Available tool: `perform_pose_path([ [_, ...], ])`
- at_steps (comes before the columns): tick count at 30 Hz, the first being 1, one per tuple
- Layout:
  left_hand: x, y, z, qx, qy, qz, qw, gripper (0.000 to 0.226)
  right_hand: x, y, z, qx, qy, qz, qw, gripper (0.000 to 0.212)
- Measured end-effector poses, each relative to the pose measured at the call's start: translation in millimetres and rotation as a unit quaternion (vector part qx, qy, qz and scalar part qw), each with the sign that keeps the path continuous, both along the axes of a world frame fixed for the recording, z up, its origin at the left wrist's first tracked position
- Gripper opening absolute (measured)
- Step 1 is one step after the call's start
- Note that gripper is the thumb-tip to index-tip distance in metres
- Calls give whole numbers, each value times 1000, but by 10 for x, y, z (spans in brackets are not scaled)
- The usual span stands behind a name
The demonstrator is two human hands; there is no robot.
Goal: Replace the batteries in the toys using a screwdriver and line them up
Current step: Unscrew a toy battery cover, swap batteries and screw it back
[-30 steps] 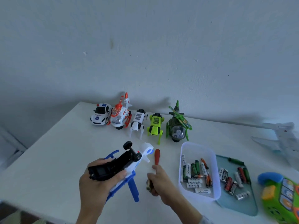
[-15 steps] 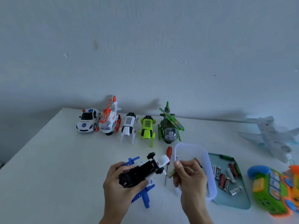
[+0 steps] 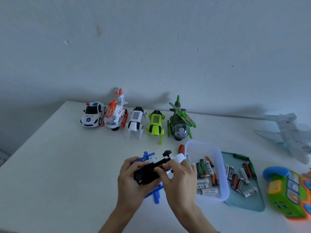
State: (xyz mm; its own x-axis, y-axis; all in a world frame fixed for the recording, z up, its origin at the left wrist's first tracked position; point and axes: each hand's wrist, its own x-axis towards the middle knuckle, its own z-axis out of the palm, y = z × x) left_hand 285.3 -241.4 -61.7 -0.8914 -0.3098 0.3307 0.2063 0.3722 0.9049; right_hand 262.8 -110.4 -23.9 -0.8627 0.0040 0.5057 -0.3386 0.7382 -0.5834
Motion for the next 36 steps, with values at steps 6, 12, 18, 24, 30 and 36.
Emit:
perform_pose_path([
  [6, -7, -5, 7, -6, -6, 5, 1000, 54, -123, 17, -121, 35, -25, -26, 999, 23],
  [12, -26, -17, 25, 0, -24, 1, 1000, 55, -167, 20, -92, 119, 68, -8, 991, 19],
  [18, -62, -39, 6, 18, -31, 5, 999, 61, -155, 32, -103, 190, 111, -7, 975, 21],
  [24, -53, -35, -15, 15, -27, 4, 1000, 58, -135, 81, -169, 188, 130, 0, 973, 30],
  [30, -35, -12, -22, 5, -19, 3, 1000, 54, -151, 119, -232, 176, 103, 30, 979, 30],
  [36, -21, -2, 18, 7, -18, 1, 1000, 56, -124, 161, -164, 176, -13, 83, 981, 29],
])
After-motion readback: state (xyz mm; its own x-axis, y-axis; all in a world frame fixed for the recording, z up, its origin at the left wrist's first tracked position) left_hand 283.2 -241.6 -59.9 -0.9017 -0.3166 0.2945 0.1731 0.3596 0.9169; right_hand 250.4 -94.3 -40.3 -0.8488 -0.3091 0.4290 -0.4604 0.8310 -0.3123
